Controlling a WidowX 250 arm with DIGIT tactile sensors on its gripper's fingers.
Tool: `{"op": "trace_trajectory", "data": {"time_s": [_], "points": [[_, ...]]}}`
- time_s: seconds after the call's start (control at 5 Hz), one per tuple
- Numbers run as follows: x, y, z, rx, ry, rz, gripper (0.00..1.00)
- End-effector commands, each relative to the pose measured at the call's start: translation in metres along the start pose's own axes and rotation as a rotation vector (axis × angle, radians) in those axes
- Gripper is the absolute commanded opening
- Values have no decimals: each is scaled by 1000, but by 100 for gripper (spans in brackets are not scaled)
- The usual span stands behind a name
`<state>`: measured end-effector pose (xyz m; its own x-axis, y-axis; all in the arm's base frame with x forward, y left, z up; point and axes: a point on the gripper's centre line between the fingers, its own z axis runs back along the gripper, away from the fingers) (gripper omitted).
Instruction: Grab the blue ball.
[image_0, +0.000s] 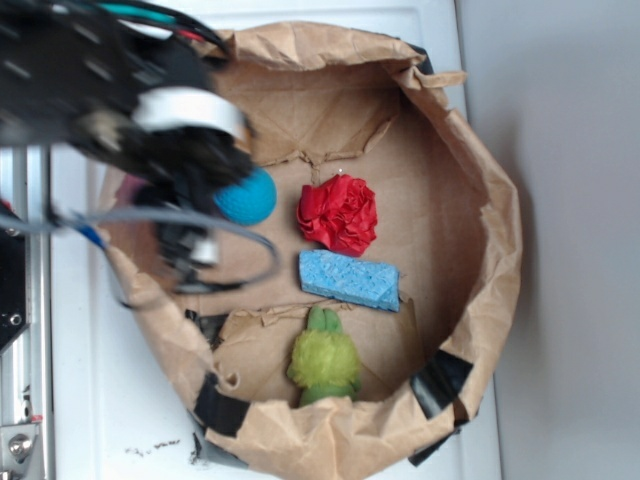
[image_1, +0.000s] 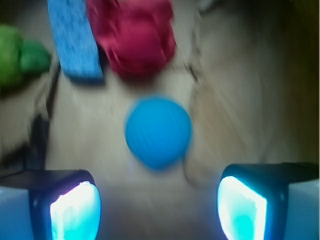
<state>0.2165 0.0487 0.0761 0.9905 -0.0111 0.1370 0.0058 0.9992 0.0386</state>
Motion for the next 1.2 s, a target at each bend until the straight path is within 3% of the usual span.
{"op": "trace_trajectory", "data": {"time_s": [0.0,0.2,0.8,1.0], "points": [[26,1,26,-52,-50,-19,100],[21,4,25,-47,-49,-18,100],[15,6,-22,50,-77,-2,100],[9,2,-39,75,-114,2,100]]}}
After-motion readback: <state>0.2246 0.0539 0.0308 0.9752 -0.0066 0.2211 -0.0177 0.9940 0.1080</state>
